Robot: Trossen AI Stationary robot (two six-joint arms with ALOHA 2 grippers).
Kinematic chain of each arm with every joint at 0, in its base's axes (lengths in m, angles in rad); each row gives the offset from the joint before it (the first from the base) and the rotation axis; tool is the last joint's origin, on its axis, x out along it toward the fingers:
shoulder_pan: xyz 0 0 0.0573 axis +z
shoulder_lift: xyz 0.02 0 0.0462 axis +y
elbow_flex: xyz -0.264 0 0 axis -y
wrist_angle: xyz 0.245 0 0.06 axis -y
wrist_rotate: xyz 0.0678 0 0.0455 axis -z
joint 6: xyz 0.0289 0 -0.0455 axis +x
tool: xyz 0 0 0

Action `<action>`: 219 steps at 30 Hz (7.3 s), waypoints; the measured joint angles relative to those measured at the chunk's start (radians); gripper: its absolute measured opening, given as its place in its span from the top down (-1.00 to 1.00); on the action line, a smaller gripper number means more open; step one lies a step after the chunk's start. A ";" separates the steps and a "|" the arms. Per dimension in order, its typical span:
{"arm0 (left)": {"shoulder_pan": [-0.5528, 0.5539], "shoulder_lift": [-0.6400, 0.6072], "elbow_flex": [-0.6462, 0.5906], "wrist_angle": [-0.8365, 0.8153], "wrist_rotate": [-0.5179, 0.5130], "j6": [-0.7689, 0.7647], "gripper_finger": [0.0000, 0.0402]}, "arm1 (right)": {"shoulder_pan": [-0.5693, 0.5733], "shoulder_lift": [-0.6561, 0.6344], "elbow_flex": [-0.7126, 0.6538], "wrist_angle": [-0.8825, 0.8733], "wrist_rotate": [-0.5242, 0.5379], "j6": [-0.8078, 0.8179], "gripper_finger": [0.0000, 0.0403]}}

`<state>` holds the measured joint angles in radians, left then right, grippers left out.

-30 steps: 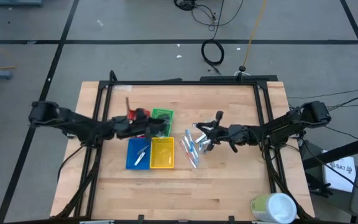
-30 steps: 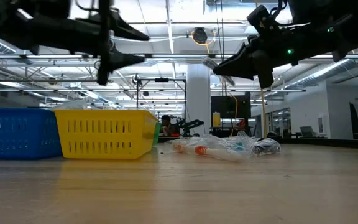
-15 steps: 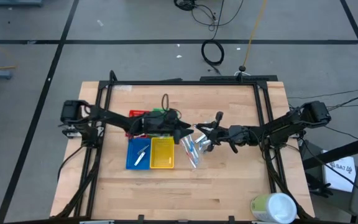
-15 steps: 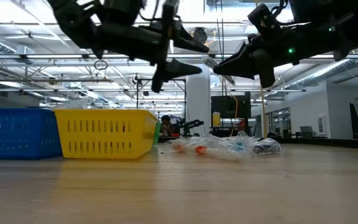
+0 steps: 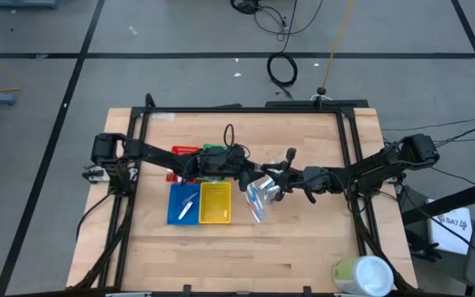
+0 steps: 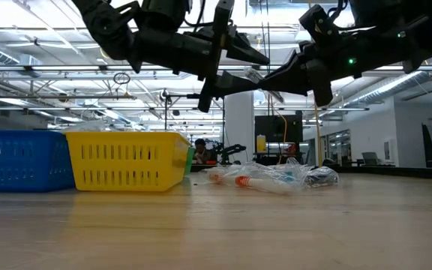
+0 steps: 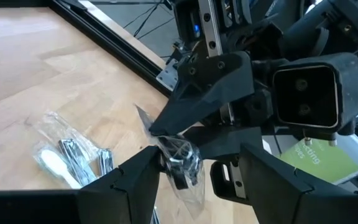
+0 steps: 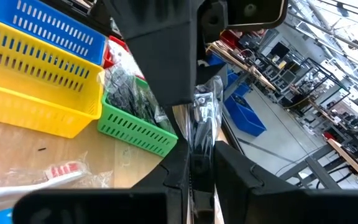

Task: Pick & Place Travel size toiletries
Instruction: Put the silver nail cutter into the blue bin

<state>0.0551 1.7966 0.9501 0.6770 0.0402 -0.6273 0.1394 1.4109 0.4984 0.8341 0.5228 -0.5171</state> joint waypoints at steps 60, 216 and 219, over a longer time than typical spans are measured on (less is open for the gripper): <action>-0.279 -0.683 -0.124 -1.124 -0.383 0.106 0.81 | -0.004 -0.742 -0.282 -0.266 -0.029 0.540 -0.05; -0.133 -1.006 -0.451 -0.731 -0.358 0.461 -0.34 | -0.110 -0.230 0.024 -0.566 -0.446 0.433 0.92; -0.133 -0.921 -0.451 -0.625 -0.357 0.478 -0.34 | -0.098 -0.203 0.024 -0.407 -0.447 0.368 0.92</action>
<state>-0.0780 0.8756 0.4995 0.0517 -0.3172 -0.1494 0.0413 1.2079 0.5224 0.4271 0.0753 -0.1493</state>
